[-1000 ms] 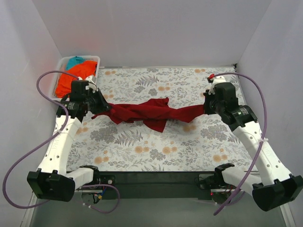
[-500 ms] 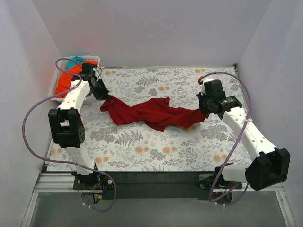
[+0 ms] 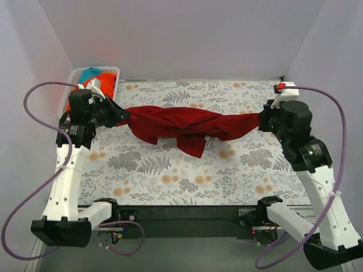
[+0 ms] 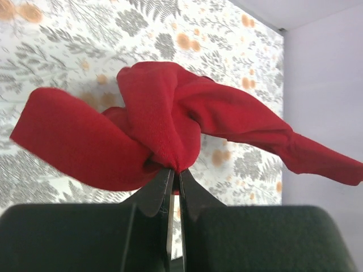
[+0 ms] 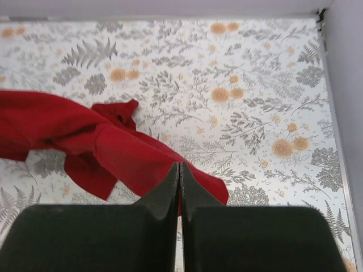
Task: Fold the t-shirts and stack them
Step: Flatten the tshirt out
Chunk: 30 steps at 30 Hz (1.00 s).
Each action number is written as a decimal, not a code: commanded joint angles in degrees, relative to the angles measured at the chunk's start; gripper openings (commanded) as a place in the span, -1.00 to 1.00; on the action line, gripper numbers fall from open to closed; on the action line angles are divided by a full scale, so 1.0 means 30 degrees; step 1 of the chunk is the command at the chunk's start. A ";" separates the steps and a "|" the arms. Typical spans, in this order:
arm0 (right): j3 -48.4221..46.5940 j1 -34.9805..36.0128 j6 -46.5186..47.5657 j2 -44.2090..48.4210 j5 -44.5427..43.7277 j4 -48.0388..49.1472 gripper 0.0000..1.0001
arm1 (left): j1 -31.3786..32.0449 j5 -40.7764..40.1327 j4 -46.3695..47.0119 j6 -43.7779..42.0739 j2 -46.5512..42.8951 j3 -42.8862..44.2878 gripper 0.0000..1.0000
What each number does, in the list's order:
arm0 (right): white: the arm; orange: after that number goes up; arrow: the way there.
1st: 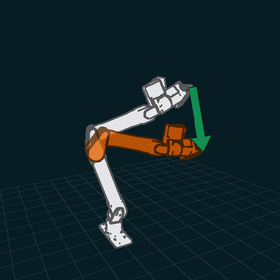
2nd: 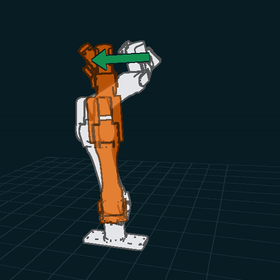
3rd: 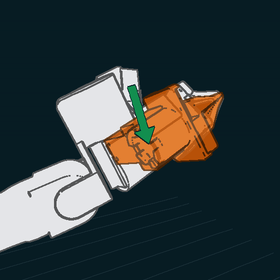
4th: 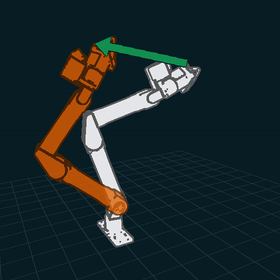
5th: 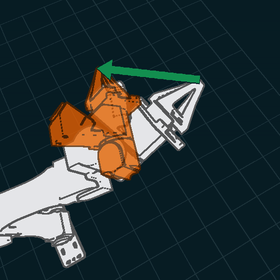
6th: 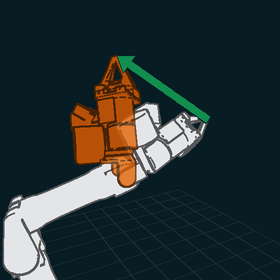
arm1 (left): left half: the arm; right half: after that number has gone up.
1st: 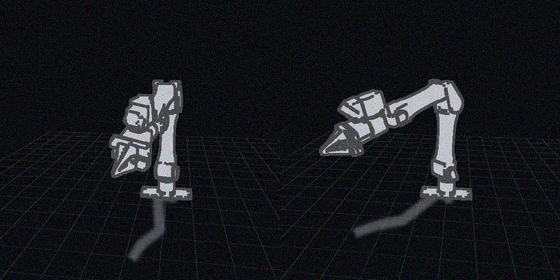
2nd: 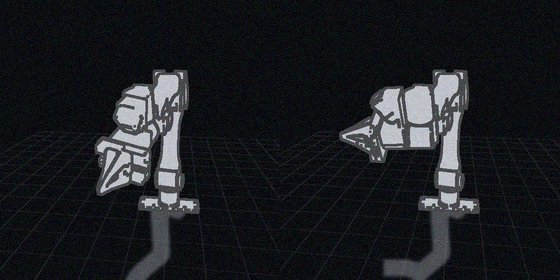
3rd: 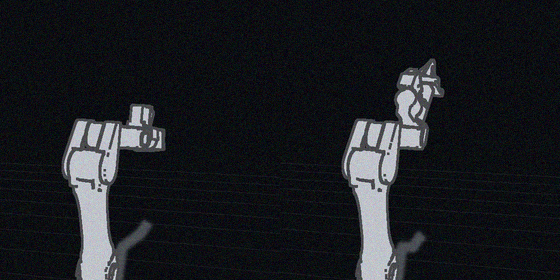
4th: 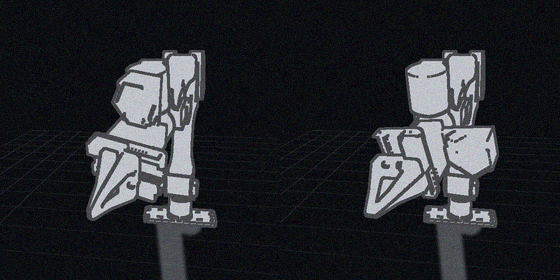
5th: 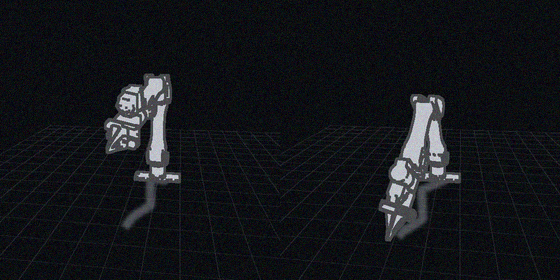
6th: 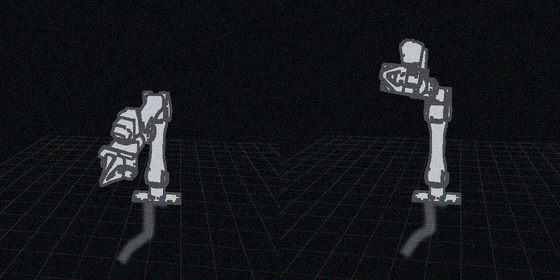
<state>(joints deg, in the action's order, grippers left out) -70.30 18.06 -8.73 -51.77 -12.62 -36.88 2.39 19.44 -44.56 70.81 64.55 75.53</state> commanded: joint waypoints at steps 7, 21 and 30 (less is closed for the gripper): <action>-0.1937 -0.0045 -0.0374 0.3165 -0.2822 0.0545 -0.97 | 0.1190 -0.1553 -0.3622 0.3060 -0.0758 0.3928 -1.00; -0.0269 -0.0075 0.0657 -0.2867 -0.2651 0.3710 -0.97 | -0.0267 -0.3613 -0.2050 -0.0513 1.0876 0.5812 -0.53; 0.1989 -0.0104 0.0186 -0.3018 0.0132 0.3449 -0.97 | -0.0476 0.1125 0.0700 -0.0546 0.7024 0.0672 -0.03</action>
<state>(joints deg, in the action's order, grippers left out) -64.55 18.00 -7.38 -62.37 -15.20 -29.63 -0.23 14.13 -46.22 69.82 97.67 80.82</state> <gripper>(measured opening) 0.020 0.490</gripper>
